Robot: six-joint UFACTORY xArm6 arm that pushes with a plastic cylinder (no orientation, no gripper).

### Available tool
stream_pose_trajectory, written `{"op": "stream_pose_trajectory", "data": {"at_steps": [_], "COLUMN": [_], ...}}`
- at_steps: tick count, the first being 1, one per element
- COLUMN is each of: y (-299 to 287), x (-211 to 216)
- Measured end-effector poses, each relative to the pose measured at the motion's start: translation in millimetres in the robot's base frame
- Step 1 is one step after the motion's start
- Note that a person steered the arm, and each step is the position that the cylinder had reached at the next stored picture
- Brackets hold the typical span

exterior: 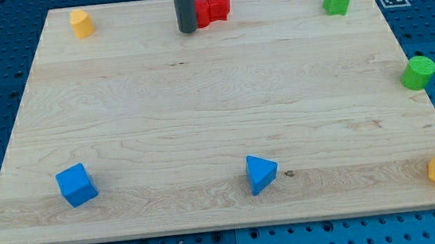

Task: Push the green circle horizontal to the green star

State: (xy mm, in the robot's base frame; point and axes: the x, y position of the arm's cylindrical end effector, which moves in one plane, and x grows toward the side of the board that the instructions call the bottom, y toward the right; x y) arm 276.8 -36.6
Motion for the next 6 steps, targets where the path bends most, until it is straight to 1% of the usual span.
{"op": "stream_pose_trajectory", "data": {"at_steps": [1, 2, 3, 4, 6], "y": [0, 26, 98, 157, 208], "x": [16, 37, 49, 86, 211]}}
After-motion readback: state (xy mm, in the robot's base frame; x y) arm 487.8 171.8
